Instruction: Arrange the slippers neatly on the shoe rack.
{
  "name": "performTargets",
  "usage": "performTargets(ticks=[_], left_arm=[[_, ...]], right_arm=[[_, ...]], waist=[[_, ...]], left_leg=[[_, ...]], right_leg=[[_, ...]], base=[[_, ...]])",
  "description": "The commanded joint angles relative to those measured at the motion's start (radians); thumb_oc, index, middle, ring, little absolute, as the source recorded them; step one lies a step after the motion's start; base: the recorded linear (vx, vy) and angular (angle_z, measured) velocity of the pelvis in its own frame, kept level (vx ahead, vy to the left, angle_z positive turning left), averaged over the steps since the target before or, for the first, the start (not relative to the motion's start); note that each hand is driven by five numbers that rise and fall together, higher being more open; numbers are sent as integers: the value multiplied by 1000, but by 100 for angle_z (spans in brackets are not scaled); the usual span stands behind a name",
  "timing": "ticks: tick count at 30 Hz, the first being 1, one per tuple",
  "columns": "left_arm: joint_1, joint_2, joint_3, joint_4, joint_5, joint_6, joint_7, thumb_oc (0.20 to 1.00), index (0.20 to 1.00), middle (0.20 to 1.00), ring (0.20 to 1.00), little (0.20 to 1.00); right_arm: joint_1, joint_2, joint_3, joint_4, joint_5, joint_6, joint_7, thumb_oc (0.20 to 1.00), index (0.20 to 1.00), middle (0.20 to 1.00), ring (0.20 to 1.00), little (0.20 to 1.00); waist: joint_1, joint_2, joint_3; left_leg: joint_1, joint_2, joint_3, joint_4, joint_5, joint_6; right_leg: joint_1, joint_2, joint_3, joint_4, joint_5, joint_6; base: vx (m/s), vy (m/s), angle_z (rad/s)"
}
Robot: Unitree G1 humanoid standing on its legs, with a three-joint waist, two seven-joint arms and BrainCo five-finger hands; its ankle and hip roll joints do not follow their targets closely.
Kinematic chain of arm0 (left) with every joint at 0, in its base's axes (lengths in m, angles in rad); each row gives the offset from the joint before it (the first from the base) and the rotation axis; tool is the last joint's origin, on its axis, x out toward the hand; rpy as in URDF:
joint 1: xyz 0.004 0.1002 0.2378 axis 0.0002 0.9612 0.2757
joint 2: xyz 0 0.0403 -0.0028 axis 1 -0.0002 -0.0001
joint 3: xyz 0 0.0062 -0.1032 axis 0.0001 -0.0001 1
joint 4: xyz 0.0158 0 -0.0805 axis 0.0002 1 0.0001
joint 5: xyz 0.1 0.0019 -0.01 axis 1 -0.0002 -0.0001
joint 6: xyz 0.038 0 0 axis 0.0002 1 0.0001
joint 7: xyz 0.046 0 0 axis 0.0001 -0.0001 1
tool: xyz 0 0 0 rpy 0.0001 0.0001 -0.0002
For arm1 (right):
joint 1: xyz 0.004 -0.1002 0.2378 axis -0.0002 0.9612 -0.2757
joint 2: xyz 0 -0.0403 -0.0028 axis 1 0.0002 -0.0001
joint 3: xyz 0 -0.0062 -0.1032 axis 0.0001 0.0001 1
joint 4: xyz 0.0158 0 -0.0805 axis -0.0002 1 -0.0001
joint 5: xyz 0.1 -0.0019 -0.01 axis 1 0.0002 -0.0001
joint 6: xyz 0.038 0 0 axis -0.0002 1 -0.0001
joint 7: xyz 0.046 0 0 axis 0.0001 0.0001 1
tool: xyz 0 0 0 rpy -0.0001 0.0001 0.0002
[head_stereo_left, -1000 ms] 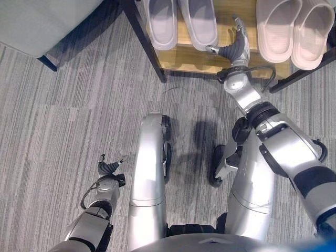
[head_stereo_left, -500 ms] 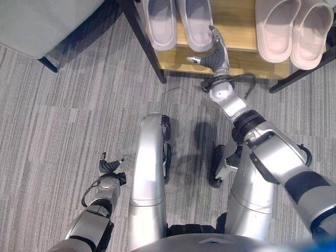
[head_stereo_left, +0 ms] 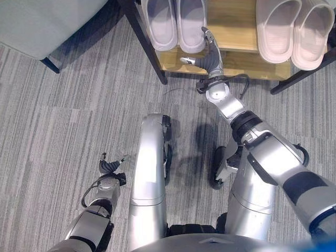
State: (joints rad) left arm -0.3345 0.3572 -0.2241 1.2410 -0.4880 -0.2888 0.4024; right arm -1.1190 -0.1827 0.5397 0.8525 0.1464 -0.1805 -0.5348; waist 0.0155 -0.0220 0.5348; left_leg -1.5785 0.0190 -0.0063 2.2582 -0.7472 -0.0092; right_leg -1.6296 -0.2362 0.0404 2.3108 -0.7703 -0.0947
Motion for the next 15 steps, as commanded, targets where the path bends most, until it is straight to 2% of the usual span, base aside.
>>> performTargets(ticks=[1, 3, 4, 5, 8, 9, 10, 13, 14, 15], left_arm=[[41, 5, -8, 9, 14, -6, 51, 1000, 1000, 1000, 1000, 1000], [56, -5, 23, -1, 30, -3, 60, 1000, 1000, 1000, 1000, 1000], [56, -5, 23, -1, 30, -3, 60, 1000, 1000, 1000, 1000, 1000], [67, -17, 43, -17, 47, -1, 64, 1000, 1000, 1000, 1000, 1000], [78, -17, 83, -87, 10, -8, 55, 1000, 1000, 1000, 1000, 1000], [82, 7, 80, -201, 53, -34, 64, 1000, 1000, 1000, 1000, 1000], [88, 31, 78, -284, 69, -42, 69, 1000, 1000, 1000, 1000, 1000], [74, 138, 75, -513, 160, -70, 92, 1000, 1000, 1000, 1000, 1000], [75, 176, 78, -599, 184, -73, 94, 1000, 1000, 1000, 1000, 1000], [61, 231, 63, -736, 243, -78, 98, 1000, 1000, 1000, 1000, 1000]], right_arm=[[17, -41, -32, -182, -143, -23, -96, 1000, 1000, 1000, 1000, 1000], [113, -91, -72, -354, -239, -20, -126, 1000, 1000, 1000, 1000, 1000], [113, -91, -72, -354, -239, -20, -126, 1000, 1000, 1000, 1000, 1000], [195, -132, -104, -485, -287, -14, -117, 1000, 1000, 1000, 1000, 1000], [390, -199, -211, -836, -241, -63, -68, 1000, 1000, 1000, 1000, 1000], [530, -236, -288, -999, -182, -112, -29, 1000, 1000, 1000, 1000, 1000], [609, -255, -324, -1078, -166, -126, -5, 1000, 1000, 1000, 1000, 1000], [785, -296, -412, -1171, -145, -154, 24, 1000, 1000, 1000, 1000, 1000], [834, -300, -440, -1177, -138, -153, 33, 1000, 1000, 1000, 1000, 1000], [903, -304, -473, -1147, -110, -154, 45, 1000, 1000, 1000, 1000, 1000]], waist=[[50, -37, -15], [37, -41, -15], [37, -41, -15], [28, -46, -15], [10, -62, -15], [-2, -79, -15], [-2, -86, -15], [-9, -94, -15], [-6, -91, -16], [-13, -95, -58]], left_leg=[[8, -34, -167, -56, -1, -39], [8, -35, -170, -53, -6, -38], [8, -35, -170, -53, -6, -38], [8, -36, -172, -49, -8, -38], [8, -38, -177, -47, -4, -38], [8, -39, -179, -55, -2, -39], [8, -40, -178, -62, 2, -41], [8, -41, -188, -128, 23, -43], [8, -42, -191, -175, 43, -40], [8, -21, -177, -311, 92, -32]], right_leg=[[60, 0, 236, 24, 58, 56], [60, 3, 236, 25, 55, 56], [60, 3, 236, 25, 55, 56], [60, 5, 235, 26, 54, 57], [60, 1, 228, 27, 54, 59], [60, -4, 222, 17, 64, 63], [60, -6, 221, 10, 70, 66], [94, -21, 188, -80, 89, 78], [110, -29, 165, -136, 103, 81], [133, -37, 112, -288, 136, 82]], base=[[0, 0, 0], [0, 0, 0], [0, 0, 0], [-6, 24, -4], [2, 19, -8], [0, 0, 0], [-22, 36, 1], [-65, 41, -1], [-193, 74, -13], [-184, 82, -12]])
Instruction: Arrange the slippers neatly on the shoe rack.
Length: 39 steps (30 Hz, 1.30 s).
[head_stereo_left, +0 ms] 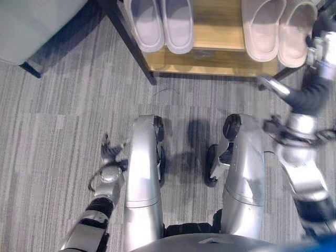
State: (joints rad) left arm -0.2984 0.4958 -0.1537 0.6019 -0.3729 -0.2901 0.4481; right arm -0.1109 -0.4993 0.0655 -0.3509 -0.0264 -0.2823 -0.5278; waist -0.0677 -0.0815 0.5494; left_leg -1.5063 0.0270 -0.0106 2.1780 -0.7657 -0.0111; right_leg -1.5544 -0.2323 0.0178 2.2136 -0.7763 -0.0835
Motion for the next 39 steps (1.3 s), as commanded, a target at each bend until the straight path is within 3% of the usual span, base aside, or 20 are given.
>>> performTargets(ticks=[1, 3, 4, 5, 6, 7, 9, 11, 14, 15, 20, 23, 24, 25, 26, 27, 28, 32, 36, 39], left_arm=[[37, 100, -8, -168, 155, -79, 45, 1000, 1000, 1000, 1000, 1000], [48, 105, -8, -253, 176, -91, 37, 1000, 1000, 1000, 1000, 1000], [194, 91, 13, -382, 379, -46, 93, 1000, 1000, 1000, 1000, 1000], [210, 94, -25, -444, 448, -69, 111, 1000, 1000, 1000, 1000, 1000], [200, 94, -39, -418, 478, -23, 130, 1000, 1000, 1000, 1000, 1000], [173, 100, -74, -426, 520, -20, 130, 1000, 1000, 1000, 1000, 1000], [202, 91, -109, -353, 532, -25, 115, 1000, 1000, 1000, 1000, 1000], [161, 93, -217, -188, 660, 37, 69, 1000, 1000, 1000, 1000, 1000], [135, 16, -312, 11, 707, 53, 23, 1000, 1000, 1000, 1000, 1000], [102, -34, -369, 132, 752, 55, 5, 1000, 1000, 1000, 1000, 1000], [33, -131, -450, 249, 746, 38, -65, 1000, 1000, 1000, 1000, 1000], [30, -163, -529, 163, 731, -13, -166, 1000, 1000, 1000, 1000, 1000], [33, 0, -547, -415, 573, -107, -287, 1000, 1000, 1000, 1000, 1000], [36, 7, -543, -423, 568, -102, -292, 1000, 1000, 1000, 1000, 1000], [51, 62, -612, -452, 711, -145, -264, 1000, 1000, 1000, 1000, 1000], [32, 60, -625, -427, 745, -140, -257, 1000, 1000, 1000, 1000, 1000], [-29, 90, -581, -575, 756, -132, -277, 1000, 1000, 1000, 1000, 1000], [-69, 174, -453, -684, 739, -133, -211, 1000, 1000, 1000, 1000, 1000], [-81, 189, -399, -670, 783, -117, -166, 1000, 1000, 1000, 1000, 1000], [-99, 198, -349, -584, 874, -66, -97, 1000, 1000, 1000, 1000, 1000]], right_arm=[[-66, 20, -17, 75, 65, -47, 44, 1000, 1000, 1000, 1000, 1000], [0, 33, -47, 115, 65, -35, 54, 1000, 1000, 1000, 1000, 1000], [80, 67, -84, 190, 42, -19, 56, 1000, 1000, 1000, 1000, 1000], [82, 92, -77, 267, 39, -14, 36, 1000, 1000, 1000, 1000, 1000], [74, 83, -64, 296, 32, -14, 25, 1000, 1000, 1000, 1000, 1000], [67, 79, -53, 334, 18, -11, 7, 1000, 1000, 1000, 1000, 1000], [70, 83, -30, 444, 11, -3, -3, 1000, 1000, 1000, 1000, 1000], [58, 100, 4, 550, 32, 13, 26, 1000, 1000, 1000, 1000, 1000], [49, 118, 71, 753, 9, 37, 66, 1000, 1000, 1000, 1000, 1000], [44, 131, 107, 907, -6, 47, 91, 1000, 1000, 1000, 1000, 1000], [38, 162, 140, 1197, 20, 86, 147, 1000, 1000, 1000, 1000, 1000], [83, 186, 159, 1300, -5, 103, 200, 1000, 1000, 1000, 1000, 1000], [112, 196, 135, 1349, 15, 103, 212, 1000, 1000, 1000, 1000, 1000], [111, 198, 136, 1349, 15, 103, 212, 1000, 1000, 1000, 1000, 1000], [122, 197, 148, 1314, -15, 83, 215, 1000, 1000, 1000, 1000, 1000], [128, 196, 152, 1318, -19, 80, 213, 1000, 1000, 1000, 1000, 1000], [133, 188, 153, 1325, -13, 87, 214, 1000, 1000, 1000, 1000, 1000], [164, 171, 133, 1286, -28, 94, 220, 1000, 1000, 1000, 1000, 1000], [186, 169, 127, 1256, -32, 92, 226, 1000, 1000, 1000, 1000, 1000], [195, 172, 121, 1225, -37, 90, 224, 1000, 1000, 1000, 1000, 1000]], waist=[[67, -35, -101], [54, -31, -151], [42, -16, -231], [46, -1, -254], [33, 6, -288], [30, 14, -309], [28, 17, -324], [15, 11, -329], [6, 9, -340], [-4, 15, -357], [-20, 48, -380], [-44, 78, -428], [-27, 114, -465], [-30, 111, -468], [-39, 119, -488], [-39, 121, -494], [-42, 135, -499], [-47, 144, -508], [-49, 146, -513], [-55, 145, -511]], left_leg=[[-64, -27, -170, -288, 133, -28], [-64, -22, -173, -394, 184, -29], [-64, -15, -180, -539, 245, -28], [-64, -19, -181, -589, 267, -26], [-64, -5, -183, -646, 295, -27], [-63, -11, -189, -682, 319, -28], [54, 6, -179, -838, 371, -35], [237, 26, -141, -1017, 418, -38], [484, 62, -109, -1267, 487, -36], [669, 58, -78, -1444, 529, -40], [1010, 27, -8, -1816, 672, -53], [1240, 29, 47, -2046, 723, -56], [1340, 29, 65, -2157, 739, -48], [1333, 27, 65, -2160, 748, -46], [1373, 21, 76, -2205, 751, -50], [1393, 20, 84, -2224, 753, -51], [1411, 15, 96, -2243, 758, -52], [1423, 11, 107, -2258, 757, -53], [1426, 10, 112, -2260, 755, -54], [1414, 12, 114, -2265, 759, -55]], right_leg=[[62, -38, 113, -253, 157, 74], [63, -45, 59, -368, 183, 79], [70, -54, -12, -528, 215, 90], [73, -67, -36, -581, 231, 91], [87, -71, -60, -645, 248, 97], [99, -75, -82, -691, 262, 95], [225, -70, -123, -844, 298, 97], [403, -56, -151, -1049, 357, 114], [623, -44, -186, -1290, 437, 145], [790, -26, -208, -1454, 505, 177], [1095, -9, -233, -1784, 665, 216], [1275, 19, -207, -1996, 745, 238], [1366, 38, -202, -2104, 766, 248], [1361, 37, -203, -2111, 774, 248], [1386, 48, -190, -2150, 779, 253], [1399, 51, -184, -2167, 782, 254], [1411, 56, -173, -2192, 789, 255], [1423, 62, -160, -2219, 797, 256], [1425, 65, -155, -2228, 799, 255], [1419, 70, -145, -2243, 807, 257]], base=[[-129, 81, -4], [-67, 56, -4], [-85, 83, -1], [-76, 79, 9], [-83, 56, 18], [-117, 33, 19], [-163, 11, 18], [-156, 42, 13], [52, 54, -35], [206, 29, -29], [205, 17, -20], [435, -81, -34], [393, -111, -57], [384, -142, -89], [174, -67, -9], [282, -94, -4], [188, -38, 11], [92, -32, -32], [62, -28, -1], [38, -28, -13]])
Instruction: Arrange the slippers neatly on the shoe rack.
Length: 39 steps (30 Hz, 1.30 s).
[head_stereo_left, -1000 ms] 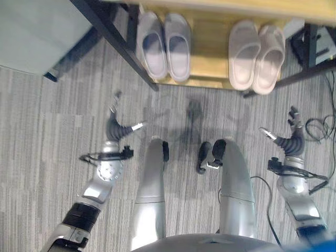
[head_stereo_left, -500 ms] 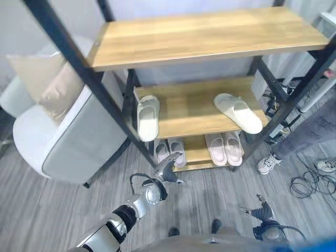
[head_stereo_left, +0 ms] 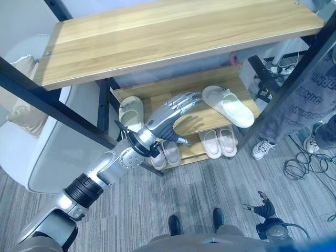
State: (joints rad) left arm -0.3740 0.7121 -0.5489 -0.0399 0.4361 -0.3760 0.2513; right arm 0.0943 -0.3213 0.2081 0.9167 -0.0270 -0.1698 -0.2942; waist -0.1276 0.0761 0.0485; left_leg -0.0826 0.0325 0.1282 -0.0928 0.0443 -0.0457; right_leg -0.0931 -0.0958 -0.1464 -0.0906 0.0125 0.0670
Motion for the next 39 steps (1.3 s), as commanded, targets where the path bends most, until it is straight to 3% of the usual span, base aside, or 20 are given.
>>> performTargets(ticks=[1, 9, 10, 12, 20, 21, 29, 37, 39], left_arm=[[-27, -25, 54, 84, 80, 31, 115, 1000, 1000, 1000, 1000, 1000], [-174, -28, 26, 342, 267, 160, 238, 1000, 1000, 1000, 1000, 1000], [-250, 3, 30, 438, 307, 218, 280, 1000, 1000, 1000, 1000, 1000], [-281, 30, 40, 474, 314, 239, 300, 1000, 1000, 1000, 1000, 1000], [-308, 111, 124, 514, 321, 296, 377, 1000, 1000, 1000, 1000, 1000], [-348, 164, 121, 559, 299, 292, 386, 1000, 1000, 1000, 1000, 1000], [-258, 204, 217, 548, 323, 334, 410, 1000, 1000, 1000, 1000, 1000], [-257, 248, 228, 552, 321, 343, 411, 1000, 1000, 1000, 1000, 1000], [-284, 234, 224, 555, 360, 373, 412, 1000, 1000, 1000, 1000, 1000]], right_arm=[[-13, -7, -20, -46, -39, -21, -11, 1000, 1000, 1000, 1000, 1000], [-29, -31, 5, -108, -103, -33, -59, 1000, 1000, 1000, 1000, 1000], [-46, -39, 18, -169, -122, -33, -82, 1000, 1000, 1000, 1000, 1000], [-45, -46, 26, -193, -138, -35, -88, 1000, 1000, 1000, 1000, 1000], [-29, -48, 38, -213, -172, -33, -111, 1000, 1000, 1000, 1000, 1000], [-25, -54, 35, -230, -172, -38, -109, 1000, 1000, 1000, 1000, 1000], [-24, -29, 49, -238, -177, -41, -119, 1000, 1000, 1000, 1000, 1000], [-21, -29, 44, -247, -165, -51, -120, 1000, 1000, 1000, 1000, 1000], [-33, -46, 34, -225, -165, -50, -138, 1000, 1000, 1000, 1000, 1000]], waist=[[3, -13, -11], [-16, -3, -5], [-18, 2, 3], [-17, 2, 12], [-11, 13, 28], [-11, 16, 32], [10, 19, 26], [11, 16, 24], [14, 9, 25]], left_leg=[[-19, 6, -24, 6, -47, -21], [-136, 4, -33, 6, -11, -31], [-180, 8, -30, 6, 0, -36], [-196, 12, -23, 6, 7, -38], [-240, 12, -28, 6, 29, -49], [-251, 10, -28, 6, 32, -51], [-292, 4, -39, 6, 42, -50], [-308, -6, -52, 6, 44, -51], [-312, -11, -60, 6, 45, -50]], right_leg=[[-49, -67, 18, 59, 23, 107], [-142, -72, 22, 34, 63, 107], [-182, -74, 35, 19, 85, 106], [-198, -73, 45, 12, 92, 108], [-247, -84, 49, 14, 106, 106], [-256, -86, 49, 11, 113, 109], [-288, -91, 48, 3, 122, 109], [-295, -96, 34, 3, 127, 112], [-295, -97, 26, 3, 124, 114]], base=[[-17, -33, -13], [-42, -19, -5], [-40, -39, -5], [-34, -40, -13], [-15, -31, -11], [0, 0, 0], [-13, -19, 0], [0, 0, 0], [-5, 4, 4]])
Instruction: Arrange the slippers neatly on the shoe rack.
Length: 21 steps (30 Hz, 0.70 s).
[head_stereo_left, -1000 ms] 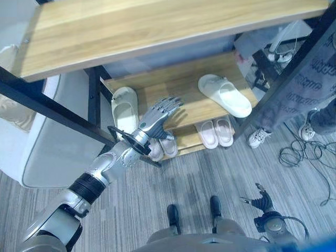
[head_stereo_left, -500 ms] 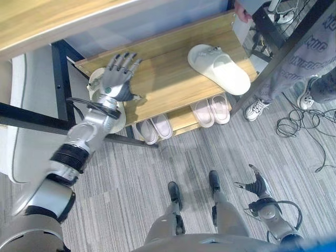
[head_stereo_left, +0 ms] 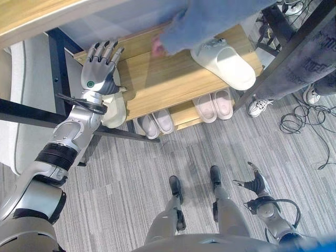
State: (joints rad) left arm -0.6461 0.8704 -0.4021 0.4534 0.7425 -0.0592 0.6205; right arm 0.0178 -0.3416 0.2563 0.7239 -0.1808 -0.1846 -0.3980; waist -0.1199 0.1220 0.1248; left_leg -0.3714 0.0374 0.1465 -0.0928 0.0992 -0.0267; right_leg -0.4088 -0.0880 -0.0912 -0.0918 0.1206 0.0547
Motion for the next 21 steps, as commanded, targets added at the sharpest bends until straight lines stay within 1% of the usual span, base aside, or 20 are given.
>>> performTargets(ticks=[1, 10, 11, 13, 14, 15, 17, 21], left_arm=[[-13, 75, 75, 63, 53, 56, 43, 1000, 1000, 1000, 1000, 1000], [-31, 109, 84, -5, 65, 55, -15, 1000, 1000, 1000, 1000, 1000], [-27, 124, 98, -47, 70, 47, -30, 1000, 1000, 1000, 1000, 1000], [-7, 131, 119, -83, 67, 36, -41, 1000, 1000, 1000, 1000, 1000], [1, 132, 126, -89, 68, 37, -44, 1000, 1000, 1000, 1000, 1000], [25, 137, 141, -112, 69, 31, -58, 1000, 1000, 1000, 1000, 1000], [52, 148, 154, -145, 86, 27, -83, 1000, 1000, 1000, 1000, 1000], [80, 131, 143, -115, 95, 29, -98, 1000, 1000, 1000, 1000, 1000]], right_arm=[[44, -25, -14, -33, -12, -36, -34, 1000, 1000, 1000, 1000, 1000], [65, -25, -32, -73, 14, -29, -5, 1000, 1000, 1000, 1000, 1000], [65, -25, -36, -82, 23, -27, 5, 1000, 1000, 1000, 1000, 1000], [65, -20, -38, -80, 22, -20, 9, 1000, 1000, 1000, 1000, 1000], [65, -21, -36, -80, 22, -20, 9, 1000, 1000, 1000, 1000, 1000], [59, -16, -38, -75, 18, -11, 9, 1000, 1000, 1000, 1000, 1000], [54, -15, -37, -72, 16, -5, 14, 1000, 1000, 1000, 1000, 1000], [29, -9, -19, -49, 12, 5, 15, 1000, 1000, 1000, 1000, 1000]], waist=[[7, -37, -52], [18, -55, -56], [24, -61, -58], [30, -65, -59], [28, -64, -58], [37, -65, -62], [40, -65, -63], [44, -59, -69]], left_leg=[[-23, -16, -79, 5, -10, -69], [-8, -18, -90, 5, -17, -66], [-3, -19, -92, 5, -19, -66], [2, -18, -93, 5, -20, -66], [4, -19, -93, 5, -20, -66], [9, -18, -94, 5, -21, -66], [16, -20, -96, 5, -23, -66], [12, -24, -95, 5, -19, -68]], right_leg=[[21, -105, -30, 5, 16, 126], [49, -108, -45, 5, 8, 129], [59, -109, -49, 5, 6, 128], [66, -110, -53, 5, 2, 127], [67, -110, -53, 5, 2, 127], [75, -111, -56, 6, 0, 126], [84, -113, -57, 6, -3, 125], [81, -116, -58, 5, -1, 125]], base=[[-12, 25, 14], [-9, 8, 5], [-25, -11, 10], [-17, -7, 14], [-10, -6, 8], [0, 0, 0], [0, 0, 0], [0, 0, 0]])
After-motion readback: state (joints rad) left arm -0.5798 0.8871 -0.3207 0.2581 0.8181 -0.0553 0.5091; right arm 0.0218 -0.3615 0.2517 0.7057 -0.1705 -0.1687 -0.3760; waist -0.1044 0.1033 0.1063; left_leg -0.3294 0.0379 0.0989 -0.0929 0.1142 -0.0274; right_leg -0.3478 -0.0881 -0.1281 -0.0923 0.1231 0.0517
